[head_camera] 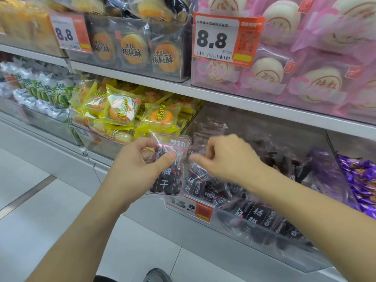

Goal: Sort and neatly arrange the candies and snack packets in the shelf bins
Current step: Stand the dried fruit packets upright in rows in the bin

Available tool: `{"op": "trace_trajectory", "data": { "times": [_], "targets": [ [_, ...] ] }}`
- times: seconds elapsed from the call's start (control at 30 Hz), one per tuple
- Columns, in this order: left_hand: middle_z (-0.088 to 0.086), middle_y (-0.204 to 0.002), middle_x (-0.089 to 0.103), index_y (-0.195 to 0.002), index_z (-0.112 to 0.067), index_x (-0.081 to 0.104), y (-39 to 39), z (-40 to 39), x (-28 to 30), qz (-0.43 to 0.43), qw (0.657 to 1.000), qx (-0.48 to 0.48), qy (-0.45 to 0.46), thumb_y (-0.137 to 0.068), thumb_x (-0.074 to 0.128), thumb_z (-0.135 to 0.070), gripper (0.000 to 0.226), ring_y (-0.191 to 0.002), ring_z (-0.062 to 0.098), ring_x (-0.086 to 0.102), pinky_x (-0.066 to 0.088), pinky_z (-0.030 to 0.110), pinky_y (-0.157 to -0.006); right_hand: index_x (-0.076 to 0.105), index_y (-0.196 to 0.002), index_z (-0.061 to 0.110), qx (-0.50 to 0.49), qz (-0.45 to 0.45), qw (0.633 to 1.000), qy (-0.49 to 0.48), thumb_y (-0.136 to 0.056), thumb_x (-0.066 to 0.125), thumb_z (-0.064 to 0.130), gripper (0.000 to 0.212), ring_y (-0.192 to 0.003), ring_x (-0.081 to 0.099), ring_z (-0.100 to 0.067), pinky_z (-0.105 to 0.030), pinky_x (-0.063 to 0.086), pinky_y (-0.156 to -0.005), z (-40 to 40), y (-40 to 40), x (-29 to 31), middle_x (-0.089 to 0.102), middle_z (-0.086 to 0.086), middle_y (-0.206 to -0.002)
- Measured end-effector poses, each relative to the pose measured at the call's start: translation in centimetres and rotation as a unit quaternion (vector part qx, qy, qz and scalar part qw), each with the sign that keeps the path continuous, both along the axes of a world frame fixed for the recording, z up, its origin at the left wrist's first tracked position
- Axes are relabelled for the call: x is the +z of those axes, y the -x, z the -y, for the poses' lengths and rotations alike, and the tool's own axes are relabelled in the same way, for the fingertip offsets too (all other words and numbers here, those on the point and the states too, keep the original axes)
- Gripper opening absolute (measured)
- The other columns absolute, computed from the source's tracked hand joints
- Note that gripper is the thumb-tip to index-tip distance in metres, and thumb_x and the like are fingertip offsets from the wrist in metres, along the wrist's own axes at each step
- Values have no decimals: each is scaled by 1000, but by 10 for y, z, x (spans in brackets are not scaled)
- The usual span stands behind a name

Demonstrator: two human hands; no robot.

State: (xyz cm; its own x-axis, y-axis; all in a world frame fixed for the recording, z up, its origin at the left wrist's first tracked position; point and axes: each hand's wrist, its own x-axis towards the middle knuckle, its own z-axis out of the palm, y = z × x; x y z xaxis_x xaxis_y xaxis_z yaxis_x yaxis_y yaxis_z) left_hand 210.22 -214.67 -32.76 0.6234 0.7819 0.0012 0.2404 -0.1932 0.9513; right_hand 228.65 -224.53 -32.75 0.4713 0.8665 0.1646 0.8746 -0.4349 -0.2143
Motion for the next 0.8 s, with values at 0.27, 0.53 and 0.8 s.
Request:
{"op": "trace_trajectory", "data": {
  "times": [0.27, 0.53, 0.8],
  "targets": [
    [3, -93, 77, -107, -25, 66, 1, 0, -2, 6, 1000, 4, 8, -81, 75, -41, 31, -87, 18, 74, 57, 46, -87, 62, -101, 16, 0, -149, 982, 115, -75, 83, 41, 42, -86, 64, -20, -38, 55, -78, 6, 9, 5, 65, -2, -99],
    [-1, -88, 77, -107, -26, 63, 0, -1, -2, 52, 998, 31, 12, -85, 72, -38, 27, -83, 12, 74, 55, 34, -76, 66, -97, 13, 12, -477, 860, -180, -65, 84, 2, 38, -75, 71, -32, -43, 62, -75, 44, -14, 45, 75, -16, -89],
    [-7, -94, 75, -105, -26, 60, 1, 5, 1, 63, 994, 48, -75, -85, 70, -43, 28, -88, 13, 73, 60, 47, -80, 73, -102, 13, 72, -510, 850, -111, -64, 82, 13, 40, -74, 63, -28, -31, 52, -66, 62, -19, 57, 72, -22, -87]
  ]
}}
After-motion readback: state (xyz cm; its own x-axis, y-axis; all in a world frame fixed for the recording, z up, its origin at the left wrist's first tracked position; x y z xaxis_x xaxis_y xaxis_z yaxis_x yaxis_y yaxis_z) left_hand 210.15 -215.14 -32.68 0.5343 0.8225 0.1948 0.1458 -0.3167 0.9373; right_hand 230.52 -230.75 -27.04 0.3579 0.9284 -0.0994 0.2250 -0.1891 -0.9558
